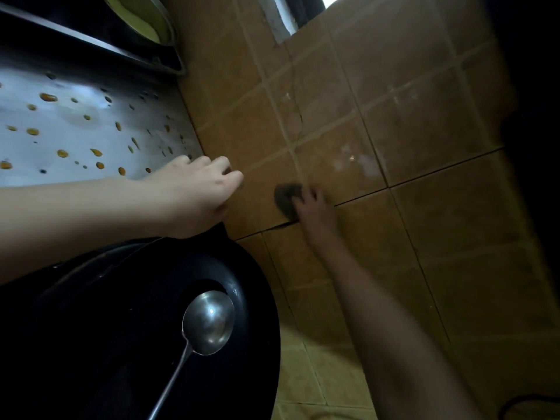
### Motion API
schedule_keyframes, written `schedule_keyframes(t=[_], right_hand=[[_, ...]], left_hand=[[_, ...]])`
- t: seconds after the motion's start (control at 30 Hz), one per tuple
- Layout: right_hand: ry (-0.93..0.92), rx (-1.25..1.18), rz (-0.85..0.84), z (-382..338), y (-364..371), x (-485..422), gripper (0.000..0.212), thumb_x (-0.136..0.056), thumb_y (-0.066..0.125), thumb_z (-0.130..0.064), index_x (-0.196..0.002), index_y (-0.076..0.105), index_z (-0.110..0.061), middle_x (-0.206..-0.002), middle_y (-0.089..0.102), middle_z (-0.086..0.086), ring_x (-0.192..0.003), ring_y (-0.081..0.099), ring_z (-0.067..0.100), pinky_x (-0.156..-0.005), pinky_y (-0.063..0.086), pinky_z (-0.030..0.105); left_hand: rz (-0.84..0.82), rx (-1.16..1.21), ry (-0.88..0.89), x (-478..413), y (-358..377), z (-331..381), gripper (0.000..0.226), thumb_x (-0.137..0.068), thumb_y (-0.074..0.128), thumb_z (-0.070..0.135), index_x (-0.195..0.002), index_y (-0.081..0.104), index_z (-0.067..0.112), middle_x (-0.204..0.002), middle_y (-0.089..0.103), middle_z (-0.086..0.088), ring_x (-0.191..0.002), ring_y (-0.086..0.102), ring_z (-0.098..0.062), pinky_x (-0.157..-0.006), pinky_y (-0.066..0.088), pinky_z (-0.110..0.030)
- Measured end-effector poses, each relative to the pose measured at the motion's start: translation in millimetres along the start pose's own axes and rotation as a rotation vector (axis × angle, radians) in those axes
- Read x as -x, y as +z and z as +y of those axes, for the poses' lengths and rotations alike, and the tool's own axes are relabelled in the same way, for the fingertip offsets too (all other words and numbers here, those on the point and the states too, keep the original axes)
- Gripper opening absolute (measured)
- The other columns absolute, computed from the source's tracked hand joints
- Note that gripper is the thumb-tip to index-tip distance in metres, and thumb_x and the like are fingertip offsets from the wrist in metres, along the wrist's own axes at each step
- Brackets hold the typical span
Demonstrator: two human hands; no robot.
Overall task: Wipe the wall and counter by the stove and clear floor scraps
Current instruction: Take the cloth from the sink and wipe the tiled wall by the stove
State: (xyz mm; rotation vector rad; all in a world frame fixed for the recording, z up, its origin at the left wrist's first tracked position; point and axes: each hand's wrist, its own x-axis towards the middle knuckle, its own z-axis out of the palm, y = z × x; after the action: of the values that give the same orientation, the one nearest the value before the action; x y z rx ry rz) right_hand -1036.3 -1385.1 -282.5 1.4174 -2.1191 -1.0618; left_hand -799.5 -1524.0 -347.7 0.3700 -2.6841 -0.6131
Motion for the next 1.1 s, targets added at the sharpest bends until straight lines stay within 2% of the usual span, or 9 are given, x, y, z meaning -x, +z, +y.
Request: schedule_keyframes(t=[0.07, 0.17, 0.3, 0.43, 0.53, 0.7, 0.83, 0.93, 1.1], right_hand=[[-0.102, 0.021, -0.148, -4.1, 25.5, 42.6, 0.032, -0.086, 0.055, -0.014, -0.118, 0.058, -0.009, -0.132, 0.05, 0.016, -0.114, 0.049, 0.04, -0.075, 0.05, 0.041], [-0.232, 0.119, -0.335, 1.1, 45.5, 95.0, 0.023, -0.065, 0.069, -0.028, -0.087, 0.073, -0.023, -0.102, 0.069, 0.004, -0.078, 0.064, 0.025, -0.05, 0.048, 0.025], [-0.16, 0.124, -0.239, 32.2, 34.0, 104.2, 0.063, -0.028, 0.092, -0.019, -0.089, 0.075, -0.022, -0.095, 0.071, 0.008, -0.07, 0.066, 0.027, -0.045, 0.049, 0.026], [0.198, -0.12, 0.115, 79.1, -12.2, 88.5, 0.068, -0.06, 0.077, 0.004, -0.124, 0.059, -0.01, -0.127, 0.055, 0.023, -0.102, 0.055, 0.047, -0.074, 0.055, 0.047], [0.445, -0.214, 0.318, 107.6, -43.0, 82.4, 0.051, -0.09, 0.054, -0.007, -0.138, 0.045, -0.02, -0.148, 0.035, 0.013, -0.131, 0.031, 0.043, -0.101, 0.034, 0.049], [0.58, -0.227, 0.397, 117.0, -60.4, 93.6, 0.046, -0.093, 0.052, -0.012, -0.138, 0.045, -0.021, -0.151, 0.03, 0.012, -0.137, 0.023, 0.039, -0.105, 0.031, 0.049], [0.285, -0.045, 0.107, 102.6, -24.4, 136.2, 0.057, -0.075, 0.063, 0.003, -0.129, 0.055, -0.013, -0.134, 0.052, 0.02, -0.113, 0.051, 0.047, -0.084, 0.049, 0.048], [-0.035, 0.121, -0.146, 96.4, 19.4, 189.0, 0.041, -0.071, 0.045, -0.016, -0.105, 0.067, -0.021, -0.106, 0.07, 0.012, -0.086, 0.061, 0.037, -0.058, 0.055, 0.036], [-0.343, 0.295, -0.444, 99.6, 26.9, 246.3, 0.028, -0.06, 0.072, -0.024, -0.087, 0.073, -0.028, -0.103, 0.07, 0.001, -0.083, 0.066, 0.023, -0.06, 0.055, 0.034]], left_hand=[[-0.026, -0.012, 0.003, -1.1, 0.2, 2.8, 0.035, -0.093, 0.036, 0.039, -0.123, 0.035, 0.022, -0.125, 0.041, -0.005, -0.109, 0.048, -0.024, -0.089, 0.042, -0.04], [-0.028, -0.017, -0.001, -2.9, -0.1, 7.0, 0.037, -0.094, 0.035, 0.041, -0.126, 0.033, 0.023, -0.129, 0.04, -0.004, -0.114, 0.047, -0.023, -0.092, 0.042, -0.04], [-0.05, -0.001, -0.013, -8.2, -2.8, 15.6, 0.041, -0.095, 0.035, 0.042, -0.132, 0.031, 0.025, -0.133, 0.038, -0.003, -0.116, 0.045, -0.022, -0.092, 0.041, -0.037], [-0.019, 0.003, -0.019, -12.0, -6.4, 23.6, 0.043, -0.093, 0.039, 0.041, -0.133, 0.032, 0.025, -0.132, 0.04, -0.005, -0.114, 0.048, -0.024, -0.091, 0.043, -0.04], [-0.044, 0.0, 0.006, -14.5, -4.6, 33.7, 0.044, -0.092, 0.041, 0.039, -0.133, 0.032, 0.026, -0.133, 0.039, -0.005, -0.115, 0.047, -0.024, -0.091, 0.042, -0.039], [-0.055, 0.037, -0.019, -15.1, -5.7, 43.1, 0.044, -0.092, 0.04, 0.039, -0.134, 0.032, 0.027, -0.135, 0.037, -0.004, -0.117, 0.045, -0.024, -0.093, 0.039, -0.04], [-0.069, 0.026, 0.003, -10.5, -2.9, 51.0, 0.043, -0.092, 0.038, 0.039, -0.133, 0.032, 0.027, -0.133, 0.038, -0.005, -0.115, 0.046, -0.024, -0.093, 0.041, -0.04], [-0.053, 0.032, 0.024, -4.9, -1.8, 58.2, 0.043, -0.092, 0.037, 0.039, -0.133, 0.032, 0.027, -0.131, 0.038, -0.004, -0.114, 0.047, -0.023, -0.093, 0.041, -0.039], [-0.036, 0.007, 0.049, 1.7, -8.9, 65.8, 0.044, -0.092, 0.037, 0.04, -0.134, 0.031, 0.026, -0.131, 0.038, -0.003, -0.116, 0.046, -0.022, -0.092, 0.041, -0.037]])
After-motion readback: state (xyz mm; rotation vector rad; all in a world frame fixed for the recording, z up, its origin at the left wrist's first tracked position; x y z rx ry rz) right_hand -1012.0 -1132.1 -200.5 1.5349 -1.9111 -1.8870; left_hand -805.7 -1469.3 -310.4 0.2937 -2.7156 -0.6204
